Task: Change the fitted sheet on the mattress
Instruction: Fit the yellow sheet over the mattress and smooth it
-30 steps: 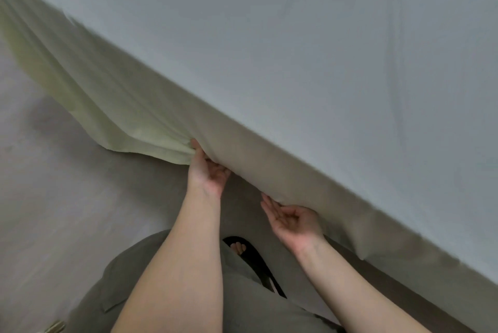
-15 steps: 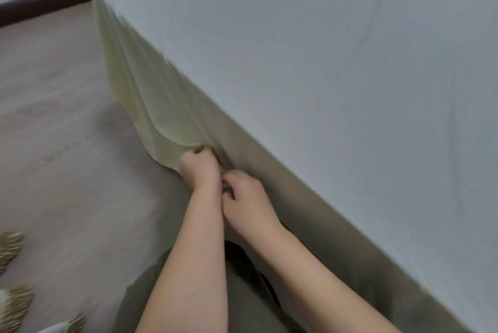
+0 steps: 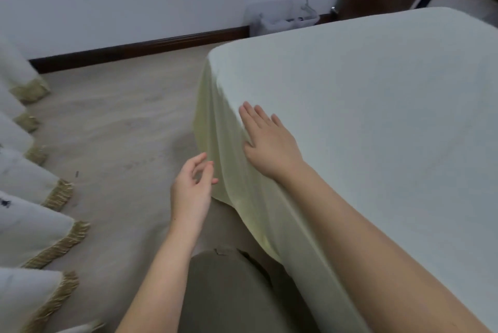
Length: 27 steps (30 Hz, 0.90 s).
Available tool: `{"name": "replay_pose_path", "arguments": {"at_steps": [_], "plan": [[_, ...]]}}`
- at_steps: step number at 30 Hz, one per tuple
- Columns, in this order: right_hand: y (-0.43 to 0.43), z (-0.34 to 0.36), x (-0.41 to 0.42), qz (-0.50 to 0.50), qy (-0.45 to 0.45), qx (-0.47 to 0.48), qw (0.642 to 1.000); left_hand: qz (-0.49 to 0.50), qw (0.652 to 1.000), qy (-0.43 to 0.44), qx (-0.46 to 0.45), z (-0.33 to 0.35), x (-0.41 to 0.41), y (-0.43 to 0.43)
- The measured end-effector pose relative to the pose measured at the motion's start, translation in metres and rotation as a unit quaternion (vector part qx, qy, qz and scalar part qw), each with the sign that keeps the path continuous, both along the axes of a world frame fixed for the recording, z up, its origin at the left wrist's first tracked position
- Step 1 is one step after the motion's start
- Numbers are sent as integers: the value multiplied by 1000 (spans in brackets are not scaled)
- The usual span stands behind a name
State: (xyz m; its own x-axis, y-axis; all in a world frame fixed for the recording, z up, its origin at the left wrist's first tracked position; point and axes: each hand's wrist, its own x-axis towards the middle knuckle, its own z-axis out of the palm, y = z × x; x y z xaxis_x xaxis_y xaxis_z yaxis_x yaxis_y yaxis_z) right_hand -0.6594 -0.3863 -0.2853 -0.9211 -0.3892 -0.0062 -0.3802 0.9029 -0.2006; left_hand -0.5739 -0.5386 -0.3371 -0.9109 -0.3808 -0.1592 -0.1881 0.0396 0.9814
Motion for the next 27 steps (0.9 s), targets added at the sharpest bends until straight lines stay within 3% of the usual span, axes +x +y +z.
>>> {"name": "replay_pose_path", "arguments": {"at_steps": [5,14,22,27], "plan": [[4,2,-1,22,-12,-29,999,-53,993,41,-99,25,-53,25],[0,6,4,33,-30,-47,998,-50,991,-17,-123,37,-141,29],[0,5,5,35,-26,-47,998,-29,995,-62,-76,23,-164,-7],[-3,7,7,16,-27,-39,999,-114,978,-173,-34,14,-192,-34]]}}
